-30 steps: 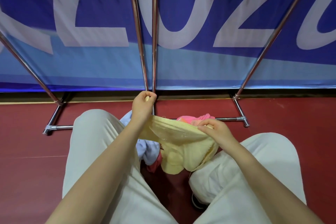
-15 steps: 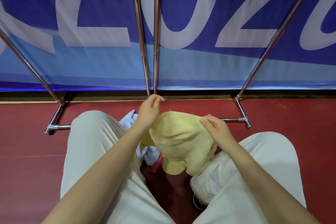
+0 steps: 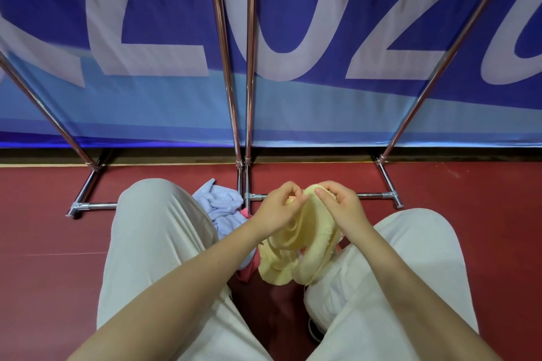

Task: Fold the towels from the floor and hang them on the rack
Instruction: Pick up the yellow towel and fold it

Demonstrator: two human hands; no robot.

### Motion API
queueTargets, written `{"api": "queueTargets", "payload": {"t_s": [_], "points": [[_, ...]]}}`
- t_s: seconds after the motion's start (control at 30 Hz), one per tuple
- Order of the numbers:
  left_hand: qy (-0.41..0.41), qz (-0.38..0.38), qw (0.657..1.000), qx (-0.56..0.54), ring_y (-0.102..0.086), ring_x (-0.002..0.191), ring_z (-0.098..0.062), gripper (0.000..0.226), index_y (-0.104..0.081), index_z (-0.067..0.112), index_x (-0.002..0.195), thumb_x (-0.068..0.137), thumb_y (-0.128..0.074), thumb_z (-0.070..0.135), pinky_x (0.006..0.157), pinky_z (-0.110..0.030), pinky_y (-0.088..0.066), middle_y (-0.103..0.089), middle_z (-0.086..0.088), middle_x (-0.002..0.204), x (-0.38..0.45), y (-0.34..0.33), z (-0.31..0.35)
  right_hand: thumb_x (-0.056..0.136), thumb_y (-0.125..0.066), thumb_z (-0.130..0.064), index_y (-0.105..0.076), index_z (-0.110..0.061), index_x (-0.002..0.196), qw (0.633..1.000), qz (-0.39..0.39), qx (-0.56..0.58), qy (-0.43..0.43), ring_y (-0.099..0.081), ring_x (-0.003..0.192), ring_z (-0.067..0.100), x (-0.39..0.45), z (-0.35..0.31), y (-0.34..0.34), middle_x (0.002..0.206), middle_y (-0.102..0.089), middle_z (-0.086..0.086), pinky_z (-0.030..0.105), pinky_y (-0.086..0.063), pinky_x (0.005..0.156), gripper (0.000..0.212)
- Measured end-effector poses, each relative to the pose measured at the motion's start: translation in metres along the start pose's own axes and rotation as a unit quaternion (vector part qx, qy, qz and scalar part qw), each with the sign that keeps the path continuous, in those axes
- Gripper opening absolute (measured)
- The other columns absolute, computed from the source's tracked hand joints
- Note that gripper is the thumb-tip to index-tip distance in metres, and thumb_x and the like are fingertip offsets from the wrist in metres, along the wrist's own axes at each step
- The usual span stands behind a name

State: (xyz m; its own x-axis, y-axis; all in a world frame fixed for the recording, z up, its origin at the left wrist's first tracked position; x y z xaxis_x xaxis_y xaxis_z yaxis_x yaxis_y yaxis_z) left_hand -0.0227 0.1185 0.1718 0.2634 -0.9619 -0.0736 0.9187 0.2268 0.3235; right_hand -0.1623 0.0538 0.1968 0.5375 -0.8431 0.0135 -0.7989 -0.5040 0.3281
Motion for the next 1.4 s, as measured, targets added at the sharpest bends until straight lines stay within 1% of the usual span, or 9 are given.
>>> {"api": "queueTargets", "payload": {"t_s": [0.23, 0.33, 0.43, 0.57, 0.7, 0.93, 1.03, 1.23, 1.4], "points": [[0.001, -0.036, 0.999, 0.008, -0.054, 0.072, 0.011, 0.009, -0.063, 0.027, 0.088, 0.093, -0.062, 0.019, 0.069, -0.008, -0.04, -0.059, 0.02, 0.079, -0.002, 0.001, 0.004, 0.092, -0.057, -0.02, -0.068, -0.031, 0.091, 0.998, 0.0, -0.065, 0.015, -0.059, 0.102, 0.01, 0.0, 0.01, 0.005, 0.093, -0.068, -0.016, 0.043, -0.043, 0.1, 0.015], [-0.014, 0.0, 1.0, -0.01, -0.053, 0.063, 0.008, 0.021, -0.063, 0.029, 0.073, 0.092, -0.064, 0.02, 0.064, -0.013, -0.041, -0.06, 0.018, 0.065, -0.002, 0.006, 0.009, 0.088, -0.054, -0.041, -0.065, -0.039, 0.091, 0.992, -0.004, -0.127, 0.018, -0.056, 0.103, 0.018, 0.001, 0.021, 0.006, 0.093, -0.067, -0.019, 0.038, -0.045, 0.093, 0.012], [-0.022, 0.054, 0.998, -0.025, -0.052, 0.06, 0.007, 0.022, -0.063, 0.03, 0.07, 0.089, -0.067, 0.02, 0.06, -0.017, -0.043, -0.06, 0.021, 0.061, 0.002, 0.017, 0.014, 0.093, -0.057, -0.024, -0.065, -0.034, 0.09, 0.99, 0.001, -0.141, 0.012, -0.058, 0.082, 0.012, 0.001, 0.024, 0.007, 0.085, -0.066, -0.008, 0.021, -0.046, 0.075, 0.012], [-0.044, 0.101, 0.994, -0.024, -0.055, 0.068, 0.009, 0.014, -0.066, 0.022, 0.076, 0.089, -0.068, 0.018, 0.069, -0.012, -0.042, -0.063, 0.016, 0.072, 0.001, 0.032, 0.026, 0.095, -0.054, -0.02, -0.066, -0.024, 0.095, 0.981, 0.001, -0.195, 0.008, -0.057, 0.073, 0.008, 0.002, 0.032, 0.006, 0.076, -0.063, -0.007, 0.021, -0.045, 0.065, 0.013], [-0.052, 0.135, 0.989, -0.042, -0.056, 0.07, 0.009, 0.014, -0.067, 0.023, 0.077, 0.09, -0.066, 0.019, 0.071, -0.012, -0.043, -0.064, 0.015, 0.074, -0.004, 0.047, 0.039, 0.096, -0.049, -0.014, -0.068, -0.013, 0.102, 0.97, 0.011, -0.243, 0.009, -0.058, 0.08, 0.018, 0.006, 0.045, 0.004, 0.078, -0.061, -0.006, 0.026, -0.04, 0.065, 0.019], [-0.03, 0.207, 0.977, -0.051, -0.053, 0.066, 0.003, 0.012, -0.068, 0.019, 0.08, 0.091, -0.064, 0.022, 0.068, -0.023, -0.044, -0.061, 0.016, 0.07, -0.006, 0.075, 0.044, 0.096, -0.049, -0.024, -0.059, -0.034, 0.077, 0.989, 0.051, -0.132, -0.036, -0.053, 0.091, 0.035, 0.012, 0.048, 0.002, 0.074, -0.059, 0.002, 0.047, -0.043, 0.086, 0.024], [-0.004, 0.244, 0.968, -0.05, -0.056, 0.072, -0.003, 0.015, -0.07, 0.013, 0.088, 0.092, -0.063, 0.025, 0.073, -0.031, -0.048, -0.063, 0.012, 0.076, -0.004, 0.089, 0.039, 0.097, -0.049, -0.024, -0.056, -0.042, 0.083, 0.993, 0.055, -0.102, -0.024, -0.052, 0.101, 0.032, 0.01, 0.034, 0.002, 0.083, -0.06, -0.009, 0.043, -0.043, 0.09, 0.024], [0.022, 0.308, 0.945, -0.105, -0.052, 0.062, -0.005, 0.016, -0.066, 0.022, 0.077, 0.092, -0.062, 0.022, 0.067, -0.026, -0.045, -0.058, 0.014, 0.064, -0.004, 0.108, 0.036, 0.098, -0.045, -0.022, -0.058, -0.026, 0.111, 0.981, -0.015, -0.193, 0.021, -0.056, 0.097, 0.019, 0.007, 0.042, -0.002, 0.099, -0.062, -0.003, 0.03, -0.046, 0.079, 0.018], [0.087, 0.368, 0.906, -0.19, -0.05, 0.065, -0.013, 0.02, -0.065, 0.024, 0.071, 0.091, -0.061, 0.025, 0.067, -0.031, -0.045, -0.055, 0.008, 0.065, -0.003, 0.134, 0.02, 0.096, -0.041, -0.03, -0.058, -0.046, 0.103, 0.98, -0.001, -0.198, 0.01, -0.054, 0.101, 0.028, 0.007, 0.049, 0.004, 0.097, -0.063, -0.001, 0.038, -0.049, 0.082, 0.024]]}}
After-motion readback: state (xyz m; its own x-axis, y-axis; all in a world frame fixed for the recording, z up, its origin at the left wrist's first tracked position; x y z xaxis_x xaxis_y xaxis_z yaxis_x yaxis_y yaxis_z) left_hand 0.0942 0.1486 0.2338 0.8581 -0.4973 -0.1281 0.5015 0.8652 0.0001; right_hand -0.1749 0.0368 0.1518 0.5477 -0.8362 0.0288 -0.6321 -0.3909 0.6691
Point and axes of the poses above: each hand's wrist, its own x-axis towards the middle knuckle, its own y-axis out of the back of the hand, z = x × y, the point moved 4 cm from there along x, towards the middle knuckle
